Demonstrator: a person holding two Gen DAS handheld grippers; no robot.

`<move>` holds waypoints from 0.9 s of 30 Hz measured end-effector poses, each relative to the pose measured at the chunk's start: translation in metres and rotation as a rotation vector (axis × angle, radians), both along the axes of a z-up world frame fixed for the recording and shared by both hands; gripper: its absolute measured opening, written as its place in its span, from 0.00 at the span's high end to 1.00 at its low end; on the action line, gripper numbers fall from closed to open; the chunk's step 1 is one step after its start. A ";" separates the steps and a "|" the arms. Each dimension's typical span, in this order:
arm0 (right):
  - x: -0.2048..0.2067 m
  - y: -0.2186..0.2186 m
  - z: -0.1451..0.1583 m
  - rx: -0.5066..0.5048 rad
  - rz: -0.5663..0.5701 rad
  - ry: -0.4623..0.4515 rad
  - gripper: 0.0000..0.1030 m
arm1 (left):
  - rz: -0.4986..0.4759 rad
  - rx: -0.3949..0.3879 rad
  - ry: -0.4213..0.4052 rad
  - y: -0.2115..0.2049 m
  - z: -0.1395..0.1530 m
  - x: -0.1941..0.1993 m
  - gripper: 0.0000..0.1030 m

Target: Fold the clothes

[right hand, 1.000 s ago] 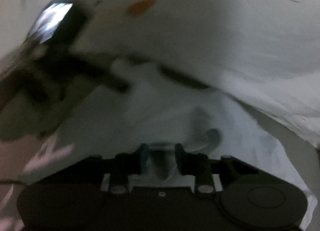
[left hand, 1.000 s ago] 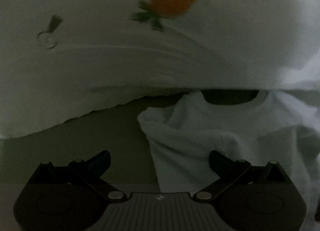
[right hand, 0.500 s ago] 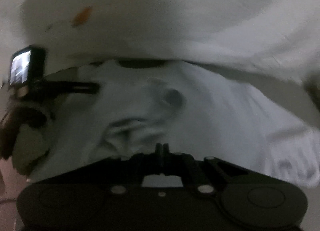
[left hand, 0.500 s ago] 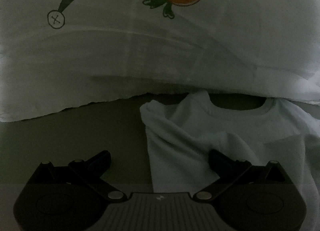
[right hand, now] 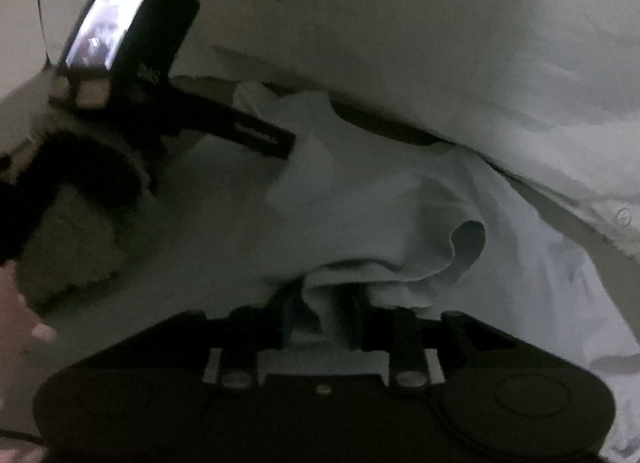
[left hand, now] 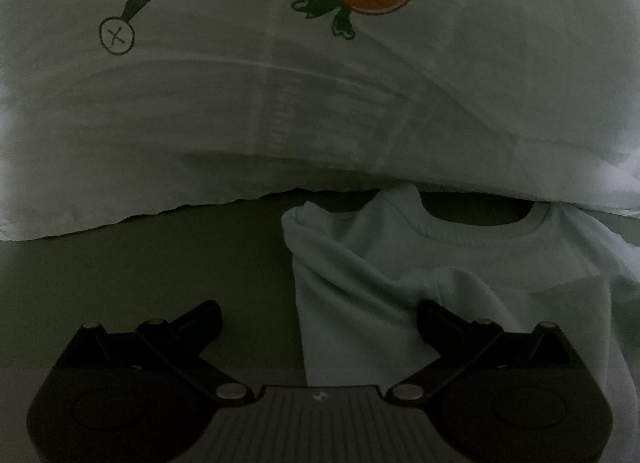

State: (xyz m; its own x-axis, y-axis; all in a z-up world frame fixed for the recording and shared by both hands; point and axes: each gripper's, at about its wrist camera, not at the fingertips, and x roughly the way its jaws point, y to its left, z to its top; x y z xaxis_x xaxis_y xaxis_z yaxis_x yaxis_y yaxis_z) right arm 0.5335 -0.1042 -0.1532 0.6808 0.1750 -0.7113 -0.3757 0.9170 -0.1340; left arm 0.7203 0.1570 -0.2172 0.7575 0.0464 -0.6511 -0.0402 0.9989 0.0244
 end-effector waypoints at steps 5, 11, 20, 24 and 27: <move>-0.005 -0.052 0.011 0.279 -0.163 0.037 0.96 | 0.001 -0.002 -0.001 0.000 0.000 0.000 0.00; -0.010 -0.123 -0.018 0.570 -0.417 0.225 0.96 | 0.003 -0.002 -0.001 0.000 0.000 0.001 0.00; -0.012 -0.116 -0.004 0.480 -0.435 0.215 0.66 | 0.005 0.001 -0.001 0.000 0.000 0.001 0.00; -0.018 -0.118 0.006 0.469 -0.448 0.141 0.67 | 0.010 0.008 0.000 -0.001 0.000 0.002 0.00; -0.016 -0.107 0.021 0.409 -0.410 0.002 0.72 | 0.011 0.010 0.000 -0.002 -0.001 0.002 0.00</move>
